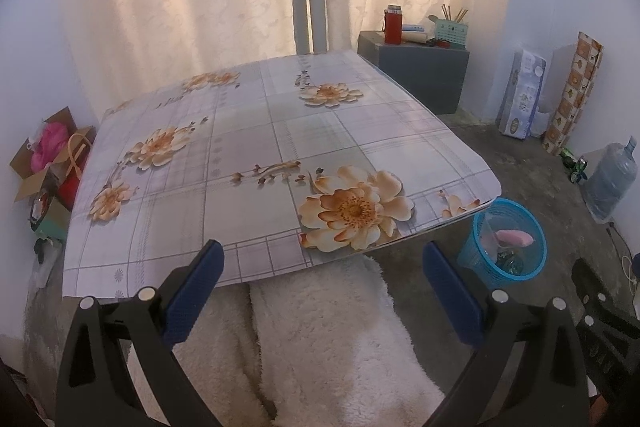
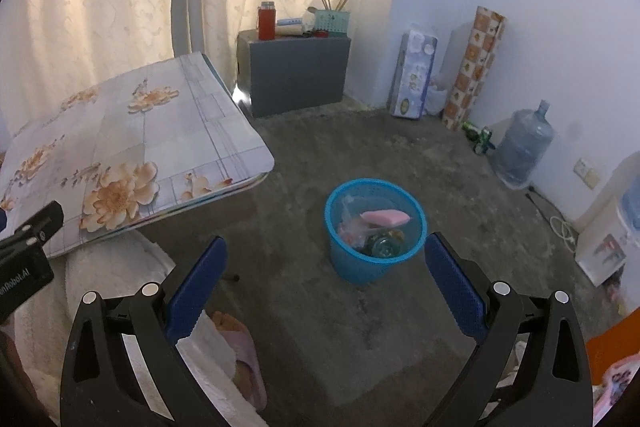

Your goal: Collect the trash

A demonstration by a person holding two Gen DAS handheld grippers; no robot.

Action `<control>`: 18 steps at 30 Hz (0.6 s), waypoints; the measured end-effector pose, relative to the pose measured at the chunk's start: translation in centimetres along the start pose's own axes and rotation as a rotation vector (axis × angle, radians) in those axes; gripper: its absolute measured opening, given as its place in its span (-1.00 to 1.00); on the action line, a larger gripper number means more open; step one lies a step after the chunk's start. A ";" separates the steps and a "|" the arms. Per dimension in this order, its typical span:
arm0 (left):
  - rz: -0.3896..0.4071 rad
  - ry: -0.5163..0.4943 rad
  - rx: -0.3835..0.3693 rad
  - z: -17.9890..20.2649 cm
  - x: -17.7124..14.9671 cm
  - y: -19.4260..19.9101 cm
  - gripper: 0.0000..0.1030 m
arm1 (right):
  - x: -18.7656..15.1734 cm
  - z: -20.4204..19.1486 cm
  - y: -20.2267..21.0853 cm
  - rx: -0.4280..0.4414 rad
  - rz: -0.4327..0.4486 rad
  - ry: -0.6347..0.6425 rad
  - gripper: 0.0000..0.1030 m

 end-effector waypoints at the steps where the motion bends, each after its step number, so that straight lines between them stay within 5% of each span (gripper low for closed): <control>1: -0.001 0.002 0.001 -0.1 0.0 0.0 0.89 | 0.0 0.2 -0.1 -0.001 -0.002 0.000 0.84; 18: -0.015 0.030 0.009 -1.2 -0.2 -0.2 0.89 | 0.5 1.3 -0.4 -0.033 0.000 0.002 0.84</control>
Point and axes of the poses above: each gripper's, at about its wrist camera, not at the fingertips, and y roughly against the way its jaws point, z to its right, x to its top, the point moved 7 cm from there along -y, roughly the way its jaws point, and after that the axes turned 14 degrees about -y, right-handed, at the moved point
